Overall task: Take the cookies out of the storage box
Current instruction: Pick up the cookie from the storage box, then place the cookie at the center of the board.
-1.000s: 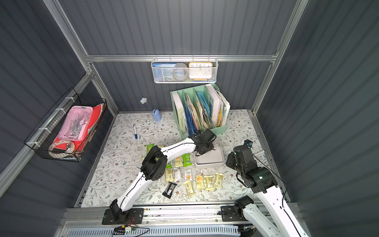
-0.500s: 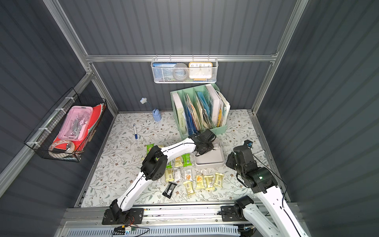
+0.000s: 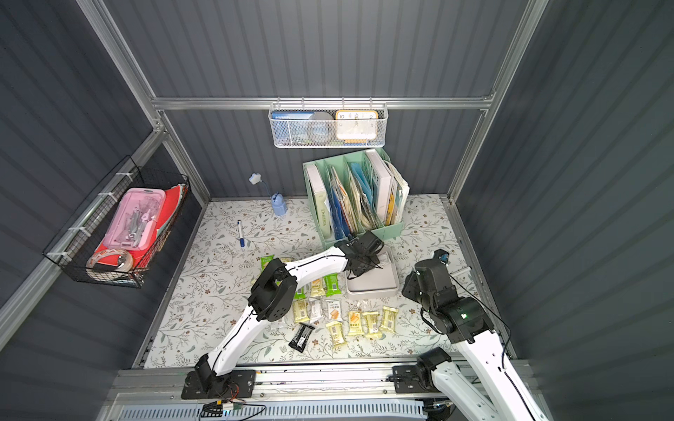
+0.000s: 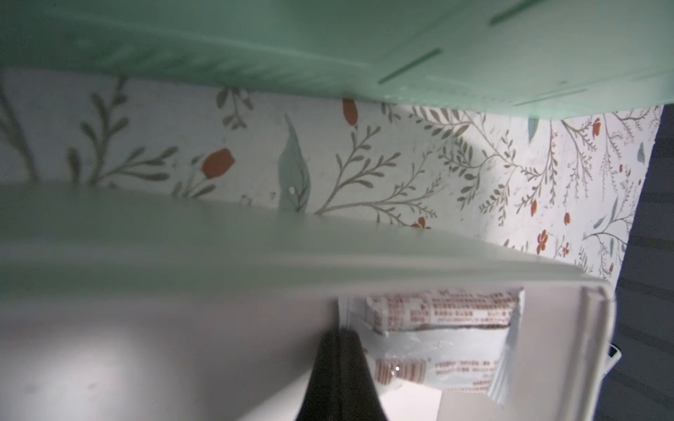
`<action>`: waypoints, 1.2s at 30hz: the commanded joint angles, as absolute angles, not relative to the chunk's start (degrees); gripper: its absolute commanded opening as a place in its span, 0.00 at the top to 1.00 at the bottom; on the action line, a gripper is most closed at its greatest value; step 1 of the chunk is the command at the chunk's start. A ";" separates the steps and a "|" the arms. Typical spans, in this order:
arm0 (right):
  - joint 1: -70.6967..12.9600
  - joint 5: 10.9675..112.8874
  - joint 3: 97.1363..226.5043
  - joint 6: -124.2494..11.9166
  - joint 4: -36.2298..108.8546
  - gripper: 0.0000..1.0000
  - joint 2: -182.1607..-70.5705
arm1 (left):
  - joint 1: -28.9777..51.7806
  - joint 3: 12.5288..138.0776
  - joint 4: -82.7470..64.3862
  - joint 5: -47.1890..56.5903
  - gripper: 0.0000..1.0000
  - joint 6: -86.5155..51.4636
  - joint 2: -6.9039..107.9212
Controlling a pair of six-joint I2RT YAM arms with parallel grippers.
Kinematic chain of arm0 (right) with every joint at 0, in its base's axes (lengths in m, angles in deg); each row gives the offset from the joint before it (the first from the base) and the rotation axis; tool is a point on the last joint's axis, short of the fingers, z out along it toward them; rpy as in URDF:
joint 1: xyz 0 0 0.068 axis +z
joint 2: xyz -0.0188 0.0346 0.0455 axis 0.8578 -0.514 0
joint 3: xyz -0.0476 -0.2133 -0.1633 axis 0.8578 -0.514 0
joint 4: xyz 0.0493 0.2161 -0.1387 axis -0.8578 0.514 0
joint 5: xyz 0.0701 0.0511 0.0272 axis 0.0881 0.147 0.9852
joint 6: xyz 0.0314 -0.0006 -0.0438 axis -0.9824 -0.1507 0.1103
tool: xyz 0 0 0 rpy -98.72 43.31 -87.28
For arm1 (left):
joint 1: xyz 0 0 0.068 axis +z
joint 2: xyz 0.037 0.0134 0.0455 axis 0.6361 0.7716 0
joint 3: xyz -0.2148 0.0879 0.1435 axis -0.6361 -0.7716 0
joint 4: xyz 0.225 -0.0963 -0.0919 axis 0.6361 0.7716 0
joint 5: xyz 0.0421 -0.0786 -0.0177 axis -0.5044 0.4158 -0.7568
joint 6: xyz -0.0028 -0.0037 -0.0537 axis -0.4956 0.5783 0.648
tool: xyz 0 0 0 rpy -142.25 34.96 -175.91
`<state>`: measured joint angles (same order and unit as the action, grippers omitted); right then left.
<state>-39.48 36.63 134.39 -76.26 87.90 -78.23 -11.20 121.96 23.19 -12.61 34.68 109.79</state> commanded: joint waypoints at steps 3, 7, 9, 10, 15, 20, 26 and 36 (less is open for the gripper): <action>-39.65 36.17 134.68 -76.26 88.57 0.53 -77.91 | -11.48 117.71 24.52 -14.98 1.00 32.72 104.58; -39.65 36.25 134.59 -76.27 88.51 0.53 -77.79 | -11.64 114.43 23.52 -15.50 1.00 33.23 100.77; -39.65 36.39 134.38 -76.31 88.42 0.53 -77.80 | -11.95 111.90 22.35 -16.34 1.00 33.33 97.83; -39.65 36.47 134.33 -76.33 88.26 0.53 -77.76 | -12.13 110.68 21.83 -16.70 1.00 33.45 96.56; -39.65 36.92 134.35 -75.97 87.61 0.53 -78.39 | -12.44 104.54 19.28 -18.30 1.00 33.92 89.86; -39.65 36.81 134.88 -75.61 87.44 0.53 -78.75 | -12.64 98.33 18.37 -19.82 1.00 35.37 83.01; -39.65 37.14 134.99 -75.35 86.46 0.53 -79.56 | -12.62 89.96 19.10 -24.78 1.00 38.67 72.37; -39.65 38.89 135.05 -74.87 84.23 0.53 -81.71 | -10.97 80.71 29.41 -35.22 1.00 42.95 57.15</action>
<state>-39.48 38.36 134.39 -75.73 85.21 -81.45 -12.20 82.47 23.01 -29.75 40.85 59.50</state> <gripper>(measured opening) 0.471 0.048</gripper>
